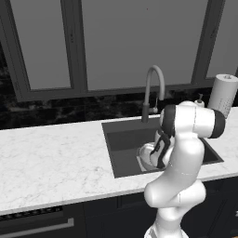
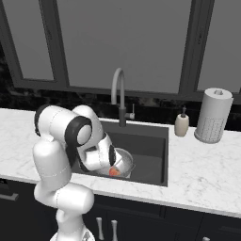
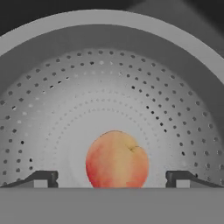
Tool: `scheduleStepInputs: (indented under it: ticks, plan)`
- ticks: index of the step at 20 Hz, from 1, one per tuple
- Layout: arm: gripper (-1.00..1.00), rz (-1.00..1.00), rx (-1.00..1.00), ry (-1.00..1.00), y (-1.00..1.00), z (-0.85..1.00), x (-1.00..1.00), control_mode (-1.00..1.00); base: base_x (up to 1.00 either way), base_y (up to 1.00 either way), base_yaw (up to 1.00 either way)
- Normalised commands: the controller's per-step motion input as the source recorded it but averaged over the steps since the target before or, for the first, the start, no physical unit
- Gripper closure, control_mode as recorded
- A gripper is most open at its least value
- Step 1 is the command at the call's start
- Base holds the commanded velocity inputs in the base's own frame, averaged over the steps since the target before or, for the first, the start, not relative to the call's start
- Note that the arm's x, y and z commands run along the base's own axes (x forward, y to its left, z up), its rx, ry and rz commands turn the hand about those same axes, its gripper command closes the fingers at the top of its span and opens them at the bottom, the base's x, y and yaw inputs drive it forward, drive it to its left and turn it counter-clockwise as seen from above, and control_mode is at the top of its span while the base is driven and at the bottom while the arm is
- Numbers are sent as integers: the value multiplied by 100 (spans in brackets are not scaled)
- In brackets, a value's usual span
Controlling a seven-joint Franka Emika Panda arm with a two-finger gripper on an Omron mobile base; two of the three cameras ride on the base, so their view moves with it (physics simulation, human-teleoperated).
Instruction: Put the colander in the sink, put the peach in the colander, and turn on the sink faucet and pour water over the colander.
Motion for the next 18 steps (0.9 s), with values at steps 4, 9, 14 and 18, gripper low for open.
scheduleStepInputs:
  ticks: [4,9,14,18]
  plan:
    - [-100,4,1,-2,0,41,0,-100,0,0,0]
    - [-100,4,2,-6,0,76,-4,-100,0,0,0]
    - [-100,6,0,2,12,100,0,-100,0,0,0]
    - [-100,3,0,5,25,100,0,-100,0,0,0]
